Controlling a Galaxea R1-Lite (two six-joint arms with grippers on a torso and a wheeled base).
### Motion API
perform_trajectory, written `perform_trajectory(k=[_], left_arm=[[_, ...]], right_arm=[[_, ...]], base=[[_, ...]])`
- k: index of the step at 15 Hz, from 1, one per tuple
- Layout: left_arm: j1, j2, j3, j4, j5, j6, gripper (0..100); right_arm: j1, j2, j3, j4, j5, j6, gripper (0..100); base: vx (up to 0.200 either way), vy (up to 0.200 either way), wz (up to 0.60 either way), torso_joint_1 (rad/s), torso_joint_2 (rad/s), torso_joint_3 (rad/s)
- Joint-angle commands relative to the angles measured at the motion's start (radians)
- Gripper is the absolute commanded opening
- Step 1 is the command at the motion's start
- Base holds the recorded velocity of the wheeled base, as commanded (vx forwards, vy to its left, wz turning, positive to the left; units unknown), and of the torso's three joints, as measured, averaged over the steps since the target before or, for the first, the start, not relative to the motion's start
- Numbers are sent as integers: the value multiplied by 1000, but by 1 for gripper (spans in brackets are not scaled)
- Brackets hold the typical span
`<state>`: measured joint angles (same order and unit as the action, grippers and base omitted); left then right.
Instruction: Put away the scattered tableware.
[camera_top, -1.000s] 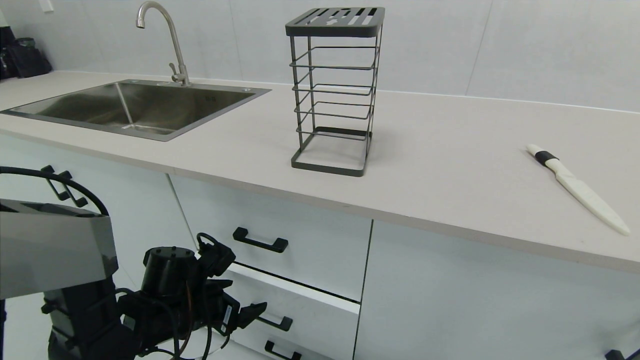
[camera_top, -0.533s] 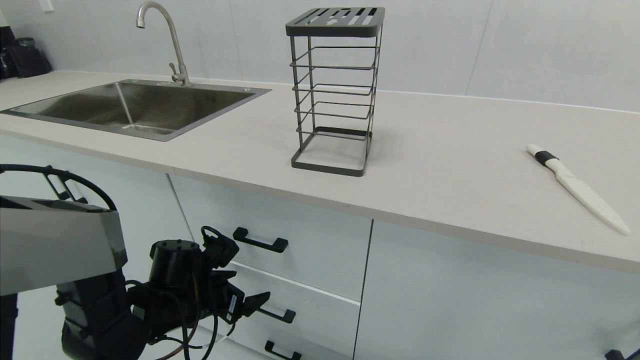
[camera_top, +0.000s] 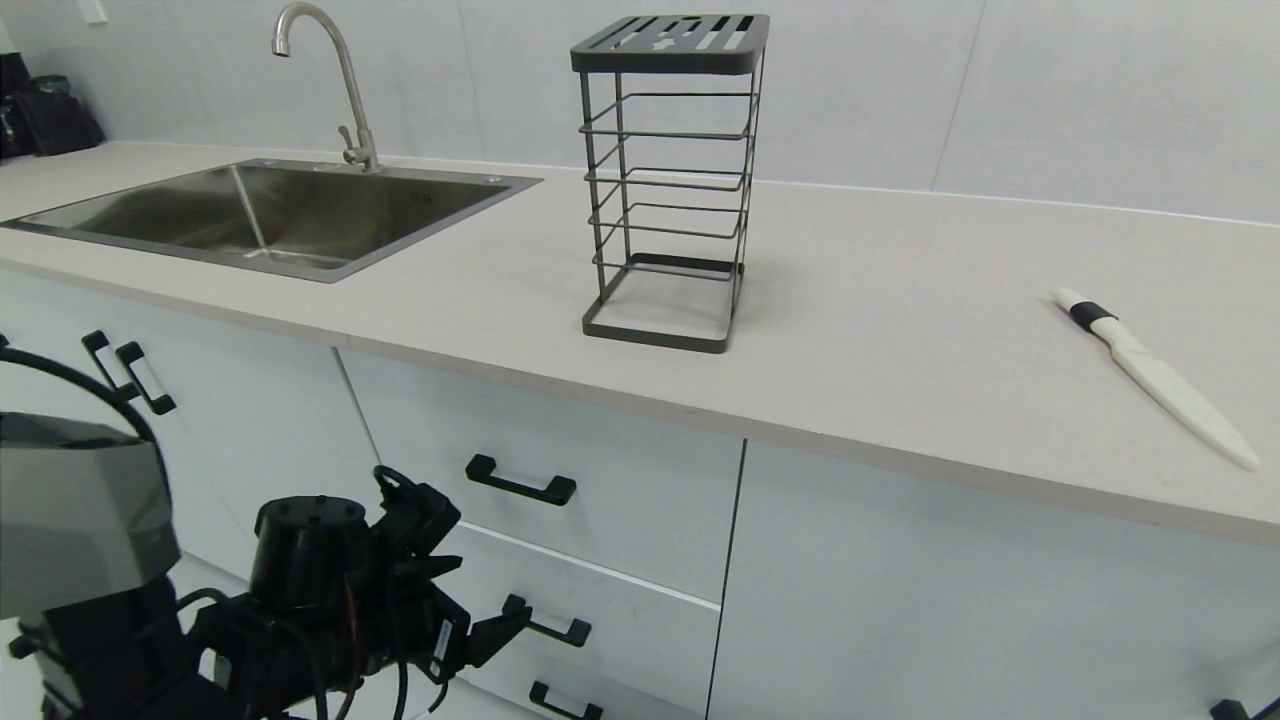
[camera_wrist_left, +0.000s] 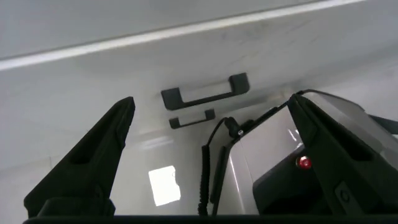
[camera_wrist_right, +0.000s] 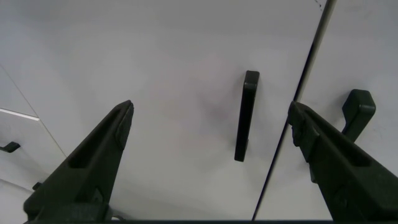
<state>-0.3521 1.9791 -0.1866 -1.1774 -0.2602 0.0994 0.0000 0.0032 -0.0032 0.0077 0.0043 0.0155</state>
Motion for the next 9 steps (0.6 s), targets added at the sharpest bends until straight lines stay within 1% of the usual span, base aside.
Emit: perform_trajectory(k=[1,5,7,8,9], left_arm=[[19,-183,44,-2,-1,5,100],[108,-413,99,4,-1,10,100],[262,-585,176,7,-2,39,100],[318,-642,187,32,-5,51,100],[344,-674,187,50,-5,56,100]], right_arm=[[0,1,0,0,0,0,100],[0,1,0,0,0,0,100],[0,1,0,0,0,0,100],[0,1,0,0,0,0,100],[0,1,0,0,0,0,100]], base=[[0,0,0,0,0,0],[0,0,0,0,0,0],[0,0,0,0,0,0],[0,0,0,0,0,0],[0,0,0,0,0,0]])
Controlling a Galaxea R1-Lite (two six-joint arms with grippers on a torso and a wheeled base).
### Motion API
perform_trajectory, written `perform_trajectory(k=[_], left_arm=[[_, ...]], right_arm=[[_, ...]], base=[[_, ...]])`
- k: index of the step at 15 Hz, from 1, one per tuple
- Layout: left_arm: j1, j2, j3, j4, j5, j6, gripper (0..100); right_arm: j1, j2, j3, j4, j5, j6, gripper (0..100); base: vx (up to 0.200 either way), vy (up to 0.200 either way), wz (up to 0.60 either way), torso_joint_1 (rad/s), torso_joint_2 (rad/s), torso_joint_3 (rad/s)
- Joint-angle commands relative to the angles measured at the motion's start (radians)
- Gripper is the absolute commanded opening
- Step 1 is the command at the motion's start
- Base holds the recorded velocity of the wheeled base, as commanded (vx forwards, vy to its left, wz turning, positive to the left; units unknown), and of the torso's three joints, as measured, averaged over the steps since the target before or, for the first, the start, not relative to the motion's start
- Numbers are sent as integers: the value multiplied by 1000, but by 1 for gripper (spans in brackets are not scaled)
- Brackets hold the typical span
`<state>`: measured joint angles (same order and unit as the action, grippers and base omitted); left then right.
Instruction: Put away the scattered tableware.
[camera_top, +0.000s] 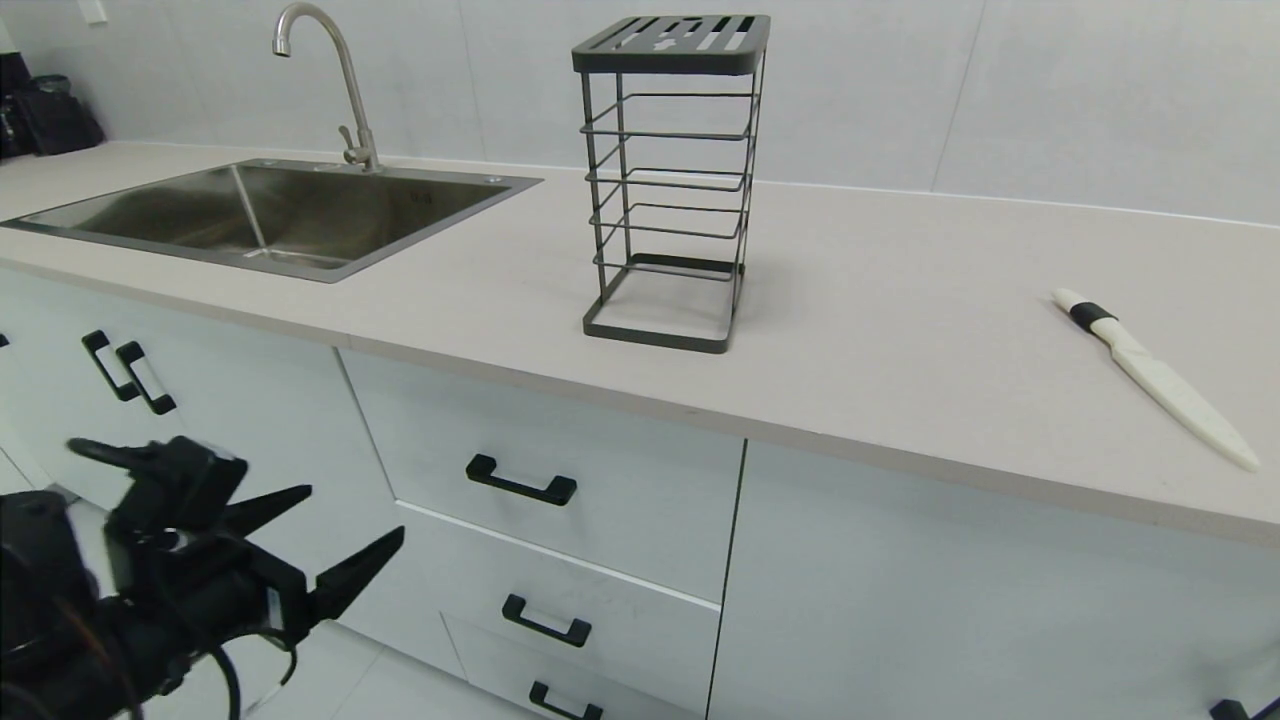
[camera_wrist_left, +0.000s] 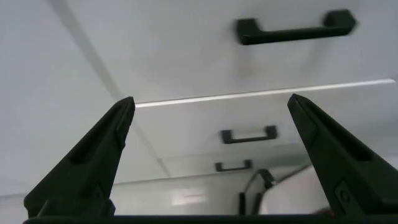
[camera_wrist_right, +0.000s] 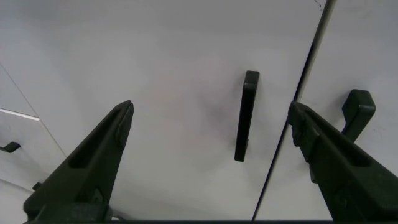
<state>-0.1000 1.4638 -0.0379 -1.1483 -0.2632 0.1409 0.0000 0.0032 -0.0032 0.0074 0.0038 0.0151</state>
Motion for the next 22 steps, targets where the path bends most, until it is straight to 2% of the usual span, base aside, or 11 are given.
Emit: perform_trajectory(k=[1,2,3,6,9,13,15,17,18,20,22], left_arm=[[128,-269,38,58,-4,19,100],[128,-316,38,68,-2,23,100],[129,-458,38,114,-4,59,100],[123,-743,38,300,-5,109,100],[92,-1030,38,622,-36,117,100],[-12,-1379,38,1023,-47,118,100],[-12,-1369,38,1069,-44,74,100],[-10,-1369,38,1073,-31,60,100],[-10,-1369,38,1088,165,-4,100],[-6,-1367,38,1161,246,-126,100],[5,-1369,38,1144,254,-144,100]], right_arm=[[0,1,0,0,1,0,100],[0,1,0,0,1,0,100],[0,1,0,0,1,0,100],[0,1,0,0,1,0,100],[0,1,0,0,1,0,100],[0,1,0,0,1,0,100],[0,1,0,0,1,0,100],[0,1,0,0,1,0,100],[0,1,0,0,1,0,100],[0,1,0,0,1,0,100],[0,1,0,0,1,0,100]], base=[[0,0,0,0,0,0],[0,0,0,0,0,0],[0,0,0,0,0,0],[0,0,0,0,0,0],[0,0,0,0,0,0],[0,0,0,0,0,0],[0,0,0,0,0,0],[0,0,0,0,0,0],[0,0,0,0,0,0],[0,0,0,0,0,0],[0,0,0,0,0,0]])
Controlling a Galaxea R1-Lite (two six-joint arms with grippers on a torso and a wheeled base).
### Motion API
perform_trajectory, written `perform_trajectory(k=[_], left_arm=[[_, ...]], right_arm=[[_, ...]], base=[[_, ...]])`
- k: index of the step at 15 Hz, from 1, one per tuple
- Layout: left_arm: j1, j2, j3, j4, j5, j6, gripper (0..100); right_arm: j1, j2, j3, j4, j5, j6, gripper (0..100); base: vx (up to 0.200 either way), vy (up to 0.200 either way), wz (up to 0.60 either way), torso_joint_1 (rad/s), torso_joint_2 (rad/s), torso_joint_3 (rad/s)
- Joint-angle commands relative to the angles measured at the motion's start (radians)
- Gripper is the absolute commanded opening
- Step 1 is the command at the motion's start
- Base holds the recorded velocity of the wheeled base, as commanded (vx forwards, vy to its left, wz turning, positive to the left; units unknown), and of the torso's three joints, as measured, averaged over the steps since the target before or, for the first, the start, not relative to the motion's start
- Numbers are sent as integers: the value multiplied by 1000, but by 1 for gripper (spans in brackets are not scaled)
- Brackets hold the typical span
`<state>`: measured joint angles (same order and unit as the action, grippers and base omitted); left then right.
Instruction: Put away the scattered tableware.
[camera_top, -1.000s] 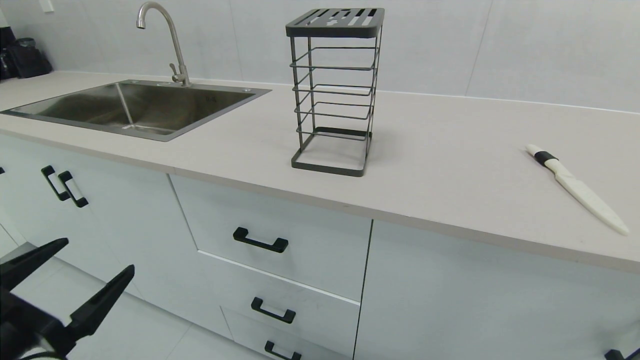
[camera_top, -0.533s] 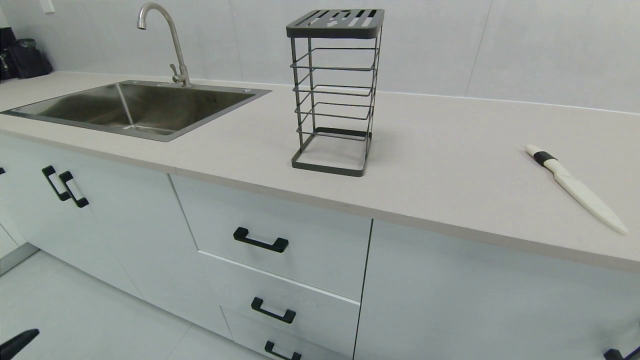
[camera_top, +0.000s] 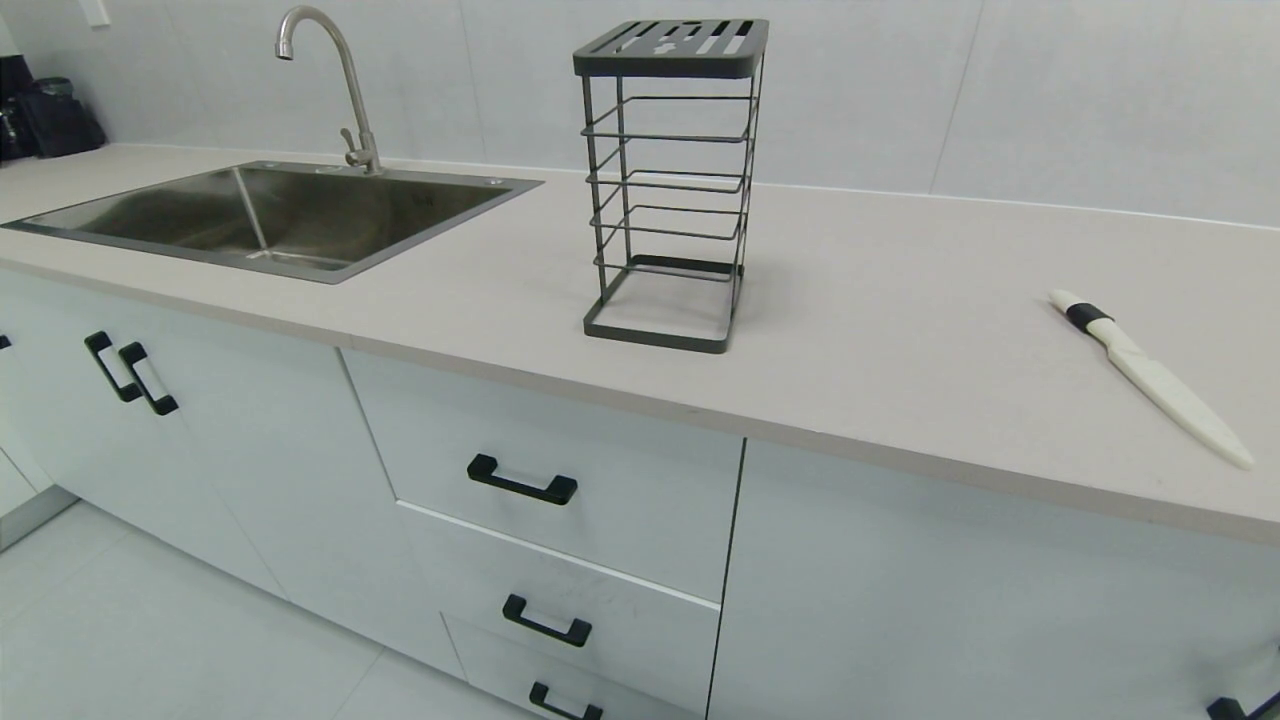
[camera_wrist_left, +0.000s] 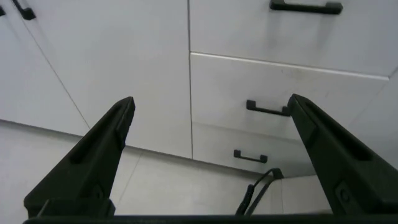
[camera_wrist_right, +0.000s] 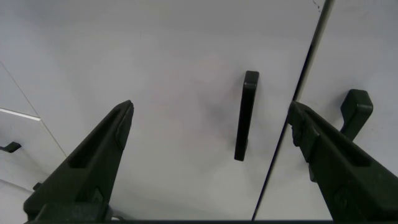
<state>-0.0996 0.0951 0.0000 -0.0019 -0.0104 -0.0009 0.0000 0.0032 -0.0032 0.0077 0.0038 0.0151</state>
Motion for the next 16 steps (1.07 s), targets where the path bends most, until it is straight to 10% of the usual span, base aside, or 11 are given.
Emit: perform_trajectory(k=[1,3,16], left_arm=[[11,0,0,-1,3,-1,100],[115,-60,0,-1,-3,18,100],[100,-95,0,0,-10,12,100]], right_arm=[[0,1,0,0,1,0,100],[0,1,0,0,1,0,100],[0,1,0,0,1,0,100]], base=[[0,0,0,0,0,0],[0,0,0,0,0,0],[0,0,0,0,0,0]])
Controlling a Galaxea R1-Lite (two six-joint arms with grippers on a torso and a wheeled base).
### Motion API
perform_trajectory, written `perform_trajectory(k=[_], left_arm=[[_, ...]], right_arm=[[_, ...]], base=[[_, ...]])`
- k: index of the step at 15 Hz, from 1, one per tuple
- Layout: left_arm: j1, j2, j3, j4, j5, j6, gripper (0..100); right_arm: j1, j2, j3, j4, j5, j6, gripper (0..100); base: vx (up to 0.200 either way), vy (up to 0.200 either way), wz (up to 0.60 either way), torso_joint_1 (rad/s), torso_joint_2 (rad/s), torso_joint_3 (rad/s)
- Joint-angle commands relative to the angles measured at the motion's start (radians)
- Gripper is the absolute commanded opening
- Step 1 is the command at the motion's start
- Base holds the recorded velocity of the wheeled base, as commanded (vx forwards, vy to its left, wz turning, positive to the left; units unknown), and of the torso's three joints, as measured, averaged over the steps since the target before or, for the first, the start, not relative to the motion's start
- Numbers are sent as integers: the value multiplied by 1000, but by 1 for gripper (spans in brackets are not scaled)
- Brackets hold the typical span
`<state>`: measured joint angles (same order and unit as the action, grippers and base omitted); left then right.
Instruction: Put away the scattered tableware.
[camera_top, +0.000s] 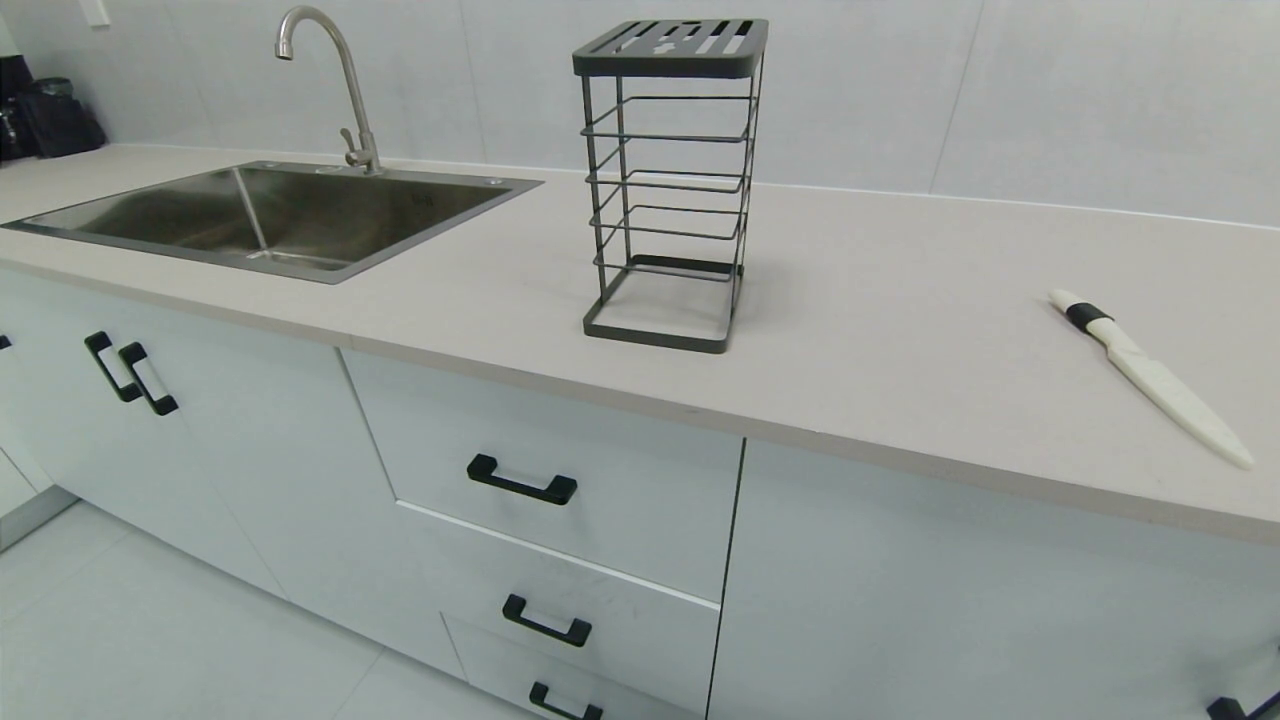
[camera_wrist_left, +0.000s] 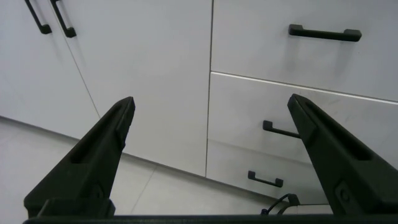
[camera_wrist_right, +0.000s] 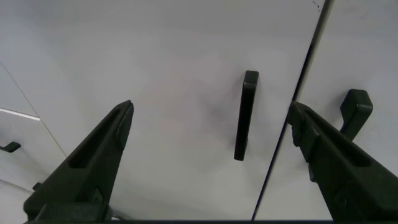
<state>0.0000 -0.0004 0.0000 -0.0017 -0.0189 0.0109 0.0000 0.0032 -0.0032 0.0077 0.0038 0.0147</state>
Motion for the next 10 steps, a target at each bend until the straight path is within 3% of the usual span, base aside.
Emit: perform_trajectory(k=[1,5,8,10], left_arm=[[0,0,0,0,4,0,100],[0,0,0,0,4,-2,100],[0,0,0,0,5,-3,100],[0,0,0,0,5,-5,100]], right_arm=[[0,1,0,0,1,1,100],[0,1,0,2,-4,1,100],[0,1,0,2,-4,5,100],[0,1,0,2,-4,7,100]], base=[[-200,0,0,2,7,2],[-200,0,0,2,5,0],[0,0,0,0,0,0],[0,0,-600,0,0,5]])
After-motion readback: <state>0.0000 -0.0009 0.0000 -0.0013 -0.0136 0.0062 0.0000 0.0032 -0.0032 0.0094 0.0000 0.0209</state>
